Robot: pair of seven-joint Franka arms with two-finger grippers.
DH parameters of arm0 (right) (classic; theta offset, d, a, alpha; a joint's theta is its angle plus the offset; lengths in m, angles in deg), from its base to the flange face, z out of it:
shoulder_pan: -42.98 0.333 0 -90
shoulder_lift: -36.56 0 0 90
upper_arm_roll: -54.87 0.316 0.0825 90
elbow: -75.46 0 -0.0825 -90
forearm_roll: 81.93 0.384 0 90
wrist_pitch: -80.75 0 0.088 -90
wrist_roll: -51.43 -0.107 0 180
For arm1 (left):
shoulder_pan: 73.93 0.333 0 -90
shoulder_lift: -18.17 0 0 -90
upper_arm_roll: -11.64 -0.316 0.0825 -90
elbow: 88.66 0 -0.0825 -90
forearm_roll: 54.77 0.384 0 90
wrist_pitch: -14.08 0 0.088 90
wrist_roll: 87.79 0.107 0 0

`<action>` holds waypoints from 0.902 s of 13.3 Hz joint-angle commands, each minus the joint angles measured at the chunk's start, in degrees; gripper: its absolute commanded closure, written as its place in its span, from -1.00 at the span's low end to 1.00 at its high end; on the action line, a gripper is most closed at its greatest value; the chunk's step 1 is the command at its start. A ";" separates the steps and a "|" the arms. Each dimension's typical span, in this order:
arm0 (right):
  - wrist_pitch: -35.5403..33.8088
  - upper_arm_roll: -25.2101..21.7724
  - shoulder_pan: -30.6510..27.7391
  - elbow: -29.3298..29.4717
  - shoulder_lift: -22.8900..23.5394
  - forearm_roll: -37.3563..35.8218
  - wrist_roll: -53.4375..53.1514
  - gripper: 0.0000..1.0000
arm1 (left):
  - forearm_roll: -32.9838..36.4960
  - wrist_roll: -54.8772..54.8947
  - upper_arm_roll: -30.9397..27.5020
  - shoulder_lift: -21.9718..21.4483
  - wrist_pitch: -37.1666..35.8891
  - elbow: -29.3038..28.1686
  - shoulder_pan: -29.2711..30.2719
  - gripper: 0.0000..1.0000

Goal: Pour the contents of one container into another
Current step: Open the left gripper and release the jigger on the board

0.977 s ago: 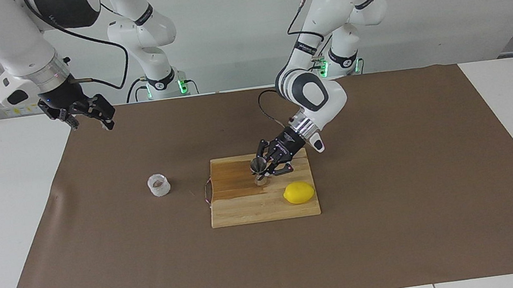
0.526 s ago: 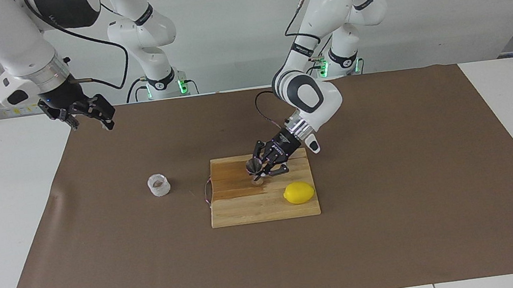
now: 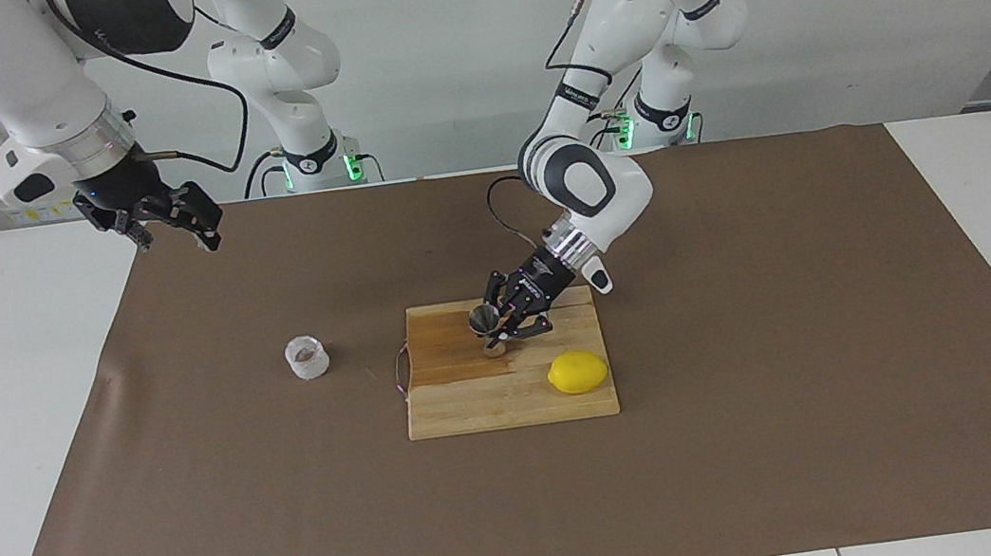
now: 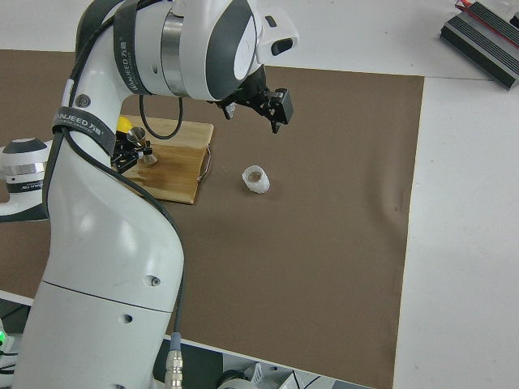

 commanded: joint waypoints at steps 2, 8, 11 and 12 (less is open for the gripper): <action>-0.58 0.17 -0.62 0.08 -0.36 1.23 1.05 -1.00 | -1.55 1.66 -0.43 0.80 2.07 1.11 -0.97 1.00; -0.58 0.17 -0.62 0.08 -0.36 1.23 0.97 -1.00 | -1.55 1.93 -0.43 0.80 2.34 0.76 -0.89 -0.17; -0.58 0.17 -0.62 0.08 -0.36 1.23 0.97 -1.00 | -1.46 2.02 -0.43 0.80 2.34 0.75 -0.89 -1.00; -0.58 0.17 -0.62 0.08 -0.36 1.23 1.05 -1.00 | -1.29 2.10 -0.43 0.80 2.34 0.75 -0.89 -1.00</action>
